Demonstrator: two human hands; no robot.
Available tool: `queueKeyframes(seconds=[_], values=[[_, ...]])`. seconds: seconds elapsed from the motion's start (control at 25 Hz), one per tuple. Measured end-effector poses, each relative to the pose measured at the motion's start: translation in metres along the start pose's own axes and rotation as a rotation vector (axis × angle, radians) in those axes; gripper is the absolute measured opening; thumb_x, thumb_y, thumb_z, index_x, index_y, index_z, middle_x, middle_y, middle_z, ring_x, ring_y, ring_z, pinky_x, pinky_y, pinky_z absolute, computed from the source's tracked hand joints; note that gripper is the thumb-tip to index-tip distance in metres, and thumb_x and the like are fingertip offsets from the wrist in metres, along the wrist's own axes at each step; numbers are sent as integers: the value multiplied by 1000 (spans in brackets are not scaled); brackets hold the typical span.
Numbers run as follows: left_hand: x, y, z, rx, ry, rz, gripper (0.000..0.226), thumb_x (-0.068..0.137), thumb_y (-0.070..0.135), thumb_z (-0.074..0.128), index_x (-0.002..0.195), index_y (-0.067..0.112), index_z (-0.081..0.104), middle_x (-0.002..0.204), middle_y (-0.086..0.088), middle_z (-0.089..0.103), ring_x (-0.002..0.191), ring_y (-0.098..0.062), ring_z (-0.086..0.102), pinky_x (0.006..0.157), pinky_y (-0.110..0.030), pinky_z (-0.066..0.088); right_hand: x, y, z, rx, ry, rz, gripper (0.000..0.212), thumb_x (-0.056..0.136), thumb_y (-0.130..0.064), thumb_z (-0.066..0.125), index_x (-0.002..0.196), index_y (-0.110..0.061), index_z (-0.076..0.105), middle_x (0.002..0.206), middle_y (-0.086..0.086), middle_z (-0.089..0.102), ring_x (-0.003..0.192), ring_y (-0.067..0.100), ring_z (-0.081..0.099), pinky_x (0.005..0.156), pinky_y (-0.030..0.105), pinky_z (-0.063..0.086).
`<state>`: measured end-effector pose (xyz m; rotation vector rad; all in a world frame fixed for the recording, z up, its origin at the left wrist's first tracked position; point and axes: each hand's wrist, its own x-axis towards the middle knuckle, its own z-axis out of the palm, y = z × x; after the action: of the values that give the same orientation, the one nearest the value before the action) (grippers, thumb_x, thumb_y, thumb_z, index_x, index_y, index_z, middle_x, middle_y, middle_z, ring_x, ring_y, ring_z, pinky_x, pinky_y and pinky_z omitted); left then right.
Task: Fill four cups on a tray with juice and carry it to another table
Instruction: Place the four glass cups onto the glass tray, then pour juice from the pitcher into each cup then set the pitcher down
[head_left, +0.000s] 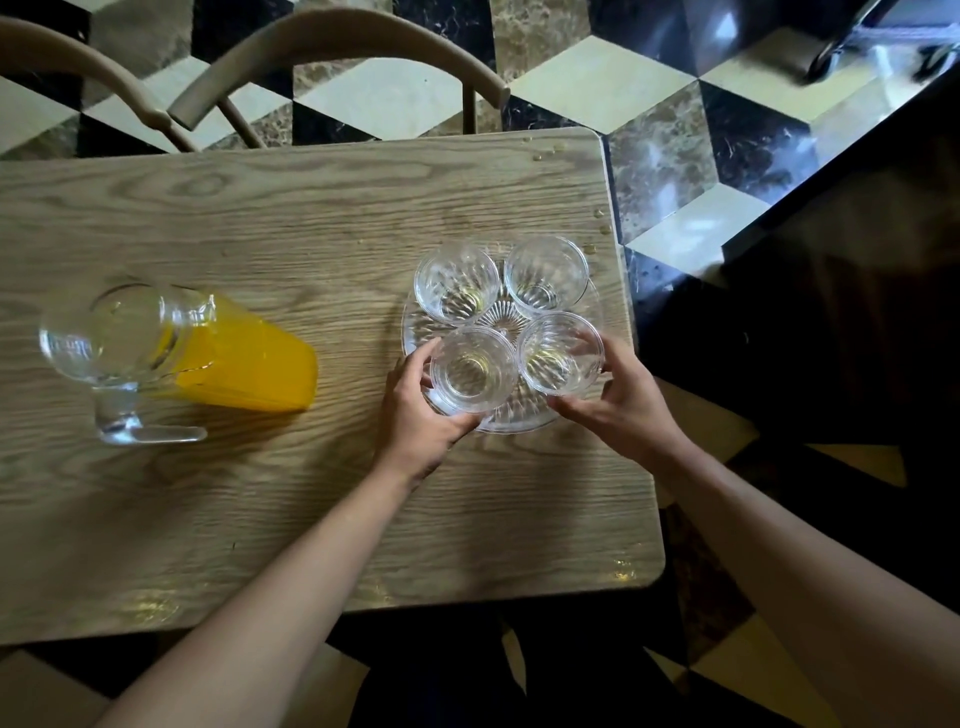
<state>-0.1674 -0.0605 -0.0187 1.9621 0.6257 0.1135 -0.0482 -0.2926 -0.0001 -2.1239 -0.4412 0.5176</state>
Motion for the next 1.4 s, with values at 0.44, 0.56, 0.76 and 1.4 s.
queueKeyframes(seconds=[0.44, 0.56, 0.76, 1.4], values=[[-11, 3, -3, 71, 33, -37, 95, 64, 30, 97, 146, 13, 52, 138, -5, 59, 120, -11, 53, 95, 3, 29, -8, 1, -10, 16, -44, 66, 96, 74, -29, 92, 154, -25, 40, 135, 1, 54, 111, 14, 59, 82, 20, 49], [-17, 8, -8, 88, 53, -41, 99, 64, 31, 98, 149, 13, 50, 138, -2, 56, 111, -8, 52, 88, 1, 33, -12, -6, -13, 28, -48, 74, 100, 73, -27, 92, 157, -22, 37, 137, 0, 53, 118, 14, 57, 91, 20, 48], [-34, 20, -20, 61, 97, -37, 100, 64, 32, 98, 149, 19, 48, 137, -2, 56, 113, -8, 56, 86, -9, 41, -24, -22, -24, 50, -59, 85, 112, 69, -35, 93, 160, -18, 30, 146, 3, 49, 132, 15, 49, 111, 34, 44], [-107, 80, -72, 18, 359, 90, 101, 65, 54, 84, 149, 15, 45, 139, -5, 56, 125, -15, 56, 97, -23, 45, -37, -125, -34, -89, -66, -225, 100, 76, -44, 87, 157, -17, 35, 152, 10, 40, 137, 14, 38, 111, 30, 33]])
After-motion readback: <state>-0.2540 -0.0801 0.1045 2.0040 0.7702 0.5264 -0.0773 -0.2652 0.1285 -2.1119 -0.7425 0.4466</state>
